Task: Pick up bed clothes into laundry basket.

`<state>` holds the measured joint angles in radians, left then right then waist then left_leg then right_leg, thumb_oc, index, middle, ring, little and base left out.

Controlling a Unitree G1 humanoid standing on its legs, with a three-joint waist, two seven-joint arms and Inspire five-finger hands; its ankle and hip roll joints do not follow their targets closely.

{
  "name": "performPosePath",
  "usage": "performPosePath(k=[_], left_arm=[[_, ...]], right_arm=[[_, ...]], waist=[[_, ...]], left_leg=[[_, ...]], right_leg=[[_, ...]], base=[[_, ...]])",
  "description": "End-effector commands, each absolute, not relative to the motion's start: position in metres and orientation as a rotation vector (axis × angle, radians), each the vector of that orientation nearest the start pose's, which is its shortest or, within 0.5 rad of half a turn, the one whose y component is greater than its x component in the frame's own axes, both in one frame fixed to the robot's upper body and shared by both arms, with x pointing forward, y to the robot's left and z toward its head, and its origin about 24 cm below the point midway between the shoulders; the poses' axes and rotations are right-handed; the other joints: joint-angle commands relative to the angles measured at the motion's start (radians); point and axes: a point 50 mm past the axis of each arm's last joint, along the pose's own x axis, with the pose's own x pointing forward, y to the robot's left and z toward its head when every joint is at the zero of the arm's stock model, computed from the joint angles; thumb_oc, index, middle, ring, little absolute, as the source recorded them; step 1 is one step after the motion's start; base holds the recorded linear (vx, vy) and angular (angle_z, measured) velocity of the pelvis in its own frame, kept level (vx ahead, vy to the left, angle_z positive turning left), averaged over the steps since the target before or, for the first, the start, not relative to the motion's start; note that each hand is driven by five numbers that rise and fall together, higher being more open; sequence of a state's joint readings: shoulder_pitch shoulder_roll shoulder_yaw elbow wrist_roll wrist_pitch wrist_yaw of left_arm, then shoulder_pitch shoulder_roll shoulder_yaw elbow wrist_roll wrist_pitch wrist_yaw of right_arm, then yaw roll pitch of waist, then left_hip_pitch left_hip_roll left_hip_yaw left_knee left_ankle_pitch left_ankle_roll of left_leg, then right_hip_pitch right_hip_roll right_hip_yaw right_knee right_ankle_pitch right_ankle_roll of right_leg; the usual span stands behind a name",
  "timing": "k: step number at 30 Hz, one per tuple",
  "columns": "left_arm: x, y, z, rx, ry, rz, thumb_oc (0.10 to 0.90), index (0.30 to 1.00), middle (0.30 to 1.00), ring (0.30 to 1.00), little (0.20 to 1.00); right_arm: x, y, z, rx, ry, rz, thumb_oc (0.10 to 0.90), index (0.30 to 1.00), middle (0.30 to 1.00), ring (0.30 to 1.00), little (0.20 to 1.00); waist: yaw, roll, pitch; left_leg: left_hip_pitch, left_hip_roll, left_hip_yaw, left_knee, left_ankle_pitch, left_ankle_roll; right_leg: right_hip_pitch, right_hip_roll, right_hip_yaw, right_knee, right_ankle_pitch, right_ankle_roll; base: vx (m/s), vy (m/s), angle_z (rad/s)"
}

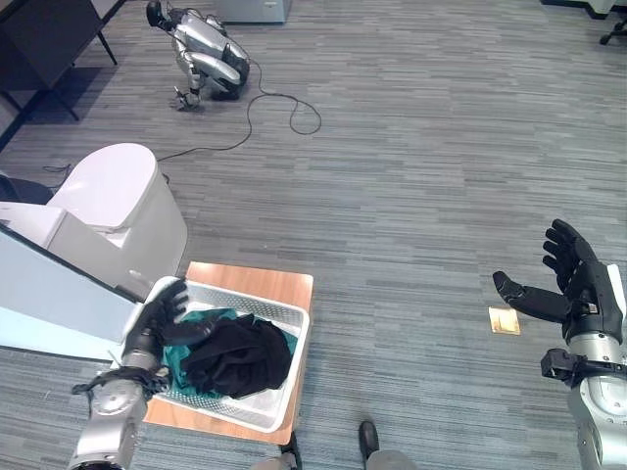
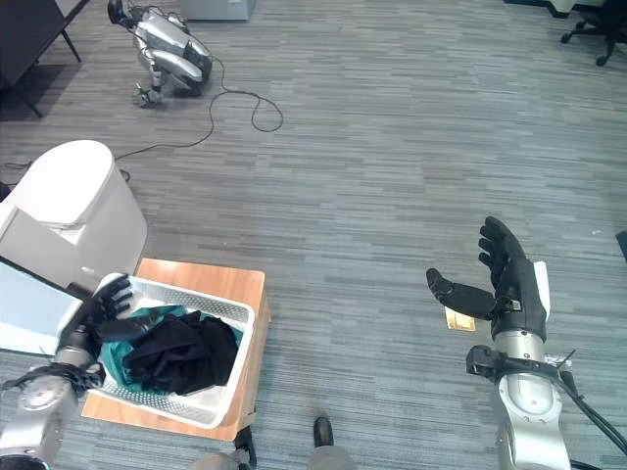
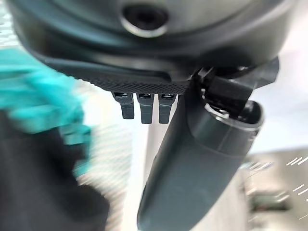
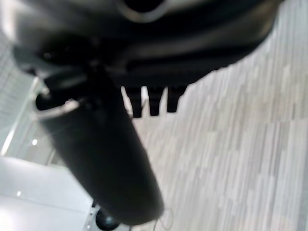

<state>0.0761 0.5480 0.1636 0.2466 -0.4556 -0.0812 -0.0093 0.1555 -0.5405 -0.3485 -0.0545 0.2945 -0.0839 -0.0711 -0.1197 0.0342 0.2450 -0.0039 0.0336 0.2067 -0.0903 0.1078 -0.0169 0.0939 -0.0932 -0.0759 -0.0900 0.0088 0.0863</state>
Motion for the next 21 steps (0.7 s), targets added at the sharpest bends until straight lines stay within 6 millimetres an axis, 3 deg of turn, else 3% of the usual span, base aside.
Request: performPosePath(k=[1,4,6,7,8,9,10,11,13,14,16,17,19,20,21], left_arm=[[0.225,0.350,0.123,0.224,-0.186,0.262,0.800,0.900,0.900,0.900,0.900],[0.215,0.357,0.147,0.149,-0.305,0.263,0.800,0.900,0.900,0.900,0.900],[0.217,0.360,0.151,0.082,-0.367,0.294,0.800,0.900,0.900,0.900,0.900],[0.220,0.356,0.154,0.030,-0.418,0.301,0.800,0.900,0.900,0.900,0.900],[0.219,0.356,0.153,0.029,-0.422,0.302,0.800,0.900,0.900,0.900,0.900],[0.219,0.355,0.152,0.029,-0.421,0.301,0.800,0.900,0.900,0.900,0.900],[0.213,0.354,0.153,0.001,-0.456,0.307,0.800,0.900,0.900,0.900,0.900],[0.213,0.353,0.153,0.000,-0.455,0.308,0.800,0.900,0.900,0.900,0.900],[0.207,0.353,0.143,-0.026,-0.426,0.316,0.800,0.900,0.900,0.900,0.900],[0.200,0.350,0.135,-0.020,-0.392,0.318,0.800,0.900,0.900,0.900,0.900],[0.198,0.350,0.130,0.003,-0.358,0.310,0.800,0.900,0.900,0.900,0.900],[0.197,0.350,0.126,0.016,-0.331,0.311,0.800,0.900,0.900,0.900,0.900],[0.198,0.347,0.125,0.020,-0.317,0.291,0.800,0.900,0.900,0.900,0.900],[0.198,0.347,0.125,0.022,-0.318,0.293,0.800,0.900,0.900,0.900,0.900],[0.198,0.342,0.123,0.034,-0.299,0.255,0.800,0.900,0.900,0.900,0.900]], right_arm=[[0.214,-0.326,0.167,-0.357,-0.429,-0.383,0.800,0.900,0.900,0.900,0.900],[0.212,-0.326,0.169,-0.361,-0.446,-0.375,0.800,0.900,0.900,0.900,0.900],[0.209,-0.329,0.166,-0.368,-0.427,-0.384,0.800,0.900,0.900,0.900,0.900],[0.201,-0.335,0.162,-0.377,-0.409,-0.417,0.800,0.900,0.900,0.900,0.900],[0.197,-0.340,0.161,-0.378,-0.401,-0.442,0.800,0.900,0.900,0.900,0.900],[0.197,-0.340,0.161,-0.379,-0.400,-0.443,0.800,0.900,0.900,0.900,0.900],[0.191,-0.346,0.164,-0.373,-0.420,-0.477,0.800,0.900,0.900,0.900,0.900],[0.191,-0.346,0.164,-0.374,-0.420,-0.476,0.800,0.900,0.900,0.900,0.900],[0.193,-0.347,0.164,-0.354,-0.425,-0.478,0.800,0.900,0.900,0.900,0.900],[0.193,-0.351,0.166,-0.348,-0.424,-0.479,0.800,0.900,0.900,0.900,0.900],[0.193,-0.352,0.172,-0.358,-0.438,-0.468,0.800,0.900,0.900,0.900,0.900],[0.194,-0.351,0.180,-0.377,-0.466,-0.460,0.800,0.900,0.900,0.900,0.900],[0.200,-0.347,0.186,-0.371,-0.484,-0.431,0.800,0.900,0.900,0.900,0.900],[0.200,-0.347,0.186,-0.369,-0.485,-0.430,0.800,0.900,0.900,0.900,0.900],[0.201,-0.339,0.182,-0.348,-0.485,-0.383,0.800,0.900,0.900,0.900,0.900]], waist=[[0.025,-0.024,-0.052],[0.038,-0.014,-0.034],[0.027,-0.008,-0.024],[0.020,0.000,-0.027],[0.020,-0.001,-0.034],[0.019,-0.002,-0.033],[0.049,-0.013,-0.037],[0.041,-0.013,-0.034],[0.077,-0.027,-0.033],[0.105,-0.037,-0.011],[0.106,-0.041,0.006],[0.103,-0.050,0.035],[0.079,-0.081,0.044],[0.079,-0.080,0.044],[0.052,-0.109,0.026]], left_leg=[[0.064,0.020,0.013,0.003,-0.088,-0.058],[0.049,0.030,-0.023,0.003,-0.064,-0.059],[0.018,0.027,-0.083,0.003,-0.042,-0.052],[-0.017,0.027,-0.140,0.003,-0.004,-0.051],[-0.025,0.022,-0.168,0.003,0.006,-0.053],[-0.024,0.021,-0.170,0.003,0.006,-0.054],[-0.051,0.012,-0.249,0.003,0.044,-0.058],[-0.049,0.010,-0.256,0.003,0.046,-0.060],[-0.077,0.007,-0.294,0.003,0.077,-0.070],[-0.125,0.019,-0.339,0.003,0.121,-0.100],[-0.152,0.023,-0.360,0.015,0.128,-0.110],[-0.178,0.024,-0.312,0.071,0.112,-0.106],[-0.177,0.053,-0.152,0.209,0.033,-0.073],[-0.183,0.056,-0.151,0.218,0.032,-0.073],[-0.133,0.097,-0.041,0.389,-0.075,-0.064]], right_leg=[[0.004,-0.046,0.013,0.078,-0.078,0.063],[-0.035,-0.023,0.045,0.192,-0.121,0.059],[-0.060,0.031,0.175,0.294,-0.183,0.048],[-0.049,0.095,0.302,0.369,-0.223,0.026],[-0.039,0.118,0.347,0.395,-0.239,0.012],[-0.040,0.118,0.344,0.401,-0.242,0.011],[-0.004,0.155,0.417,0.399,-0.282,-0.024],[0.001,0.154,0.409,0.399,-0.283,-0.026],[0.030,0.160,0.369,0.347,-0.297,-0.049],[0.060,0.179,0.332,0.289,-0.285,-0.067],[0.063,0.181,0.304,0.270,-0.274,-0.073],[0.053,0.175,0.269,0.268,-0.258,-0.077],[0.028,0.141,0.212,0.265,-0.240,-0.079],[0.027,0.144,0.214,0.263,-0.236,-0.079],[0.008,0.095,0.133,0.210,-0.194,-0.084]], base=[[-0.04,-0.023,0.08],[-0.12,-0.034,0.13],[-0.23,-0.058,0.59],[-0.23,-0.079,1.19],[-0.17,-0.070,1.57],[-0.19,-0.139,1.67],[-0.15,-0.118,1.55],[-0.25,-0.193,1.27],[-0.34,-0.278,0.94],[-0.38,-0.304,0.90],[-0.37,-0.199,1.39],[-0.52,-0.107,1.39],[-0.40,-0.012,1.14],[-0.47,0.034,1.44],[-0.39,0.027,1.26]])
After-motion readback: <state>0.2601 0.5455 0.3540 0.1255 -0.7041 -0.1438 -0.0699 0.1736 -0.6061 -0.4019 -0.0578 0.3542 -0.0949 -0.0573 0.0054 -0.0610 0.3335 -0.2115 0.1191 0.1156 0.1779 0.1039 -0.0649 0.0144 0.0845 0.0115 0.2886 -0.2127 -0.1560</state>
